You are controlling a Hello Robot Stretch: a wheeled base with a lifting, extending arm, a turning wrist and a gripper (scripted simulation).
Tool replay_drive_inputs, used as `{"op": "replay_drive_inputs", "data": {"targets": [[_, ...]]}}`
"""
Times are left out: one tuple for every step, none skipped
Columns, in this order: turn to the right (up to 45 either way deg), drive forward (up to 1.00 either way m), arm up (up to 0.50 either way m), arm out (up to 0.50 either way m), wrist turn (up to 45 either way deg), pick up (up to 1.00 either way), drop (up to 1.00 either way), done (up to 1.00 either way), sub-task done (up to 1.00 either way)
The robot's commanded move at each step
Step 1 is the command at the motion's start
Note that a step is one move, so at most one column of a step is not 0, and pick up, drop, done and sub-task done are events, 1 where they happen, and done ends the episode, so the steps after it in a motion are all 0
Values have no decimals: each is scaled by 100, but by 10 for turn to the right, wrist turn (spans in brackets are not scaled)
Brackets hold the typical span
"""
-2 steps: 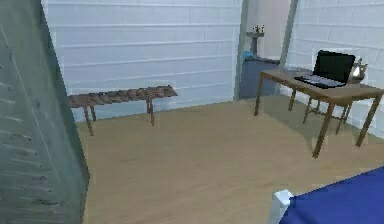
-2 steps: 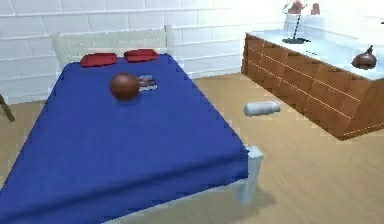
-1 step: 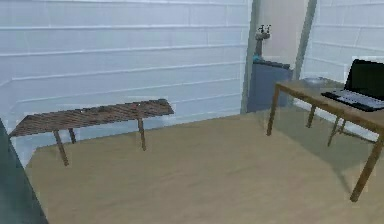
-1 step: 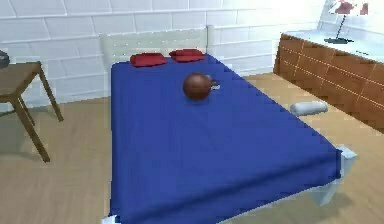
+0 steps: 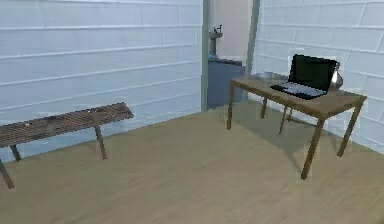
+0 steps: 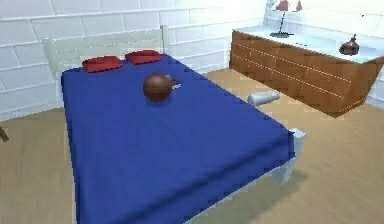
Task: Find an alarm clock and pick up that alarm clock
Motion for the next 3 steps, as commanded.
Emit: {"op": "replay_drive_inputs", "data": {"targets": [[0, 100, 0, 0, 0, 0, 0, 0, 0], [0, 100, 0, 0, 0, 0, 0, 0, 0], [30, 0, 0, 0, 0, 0, 0, 0, 0]]}}
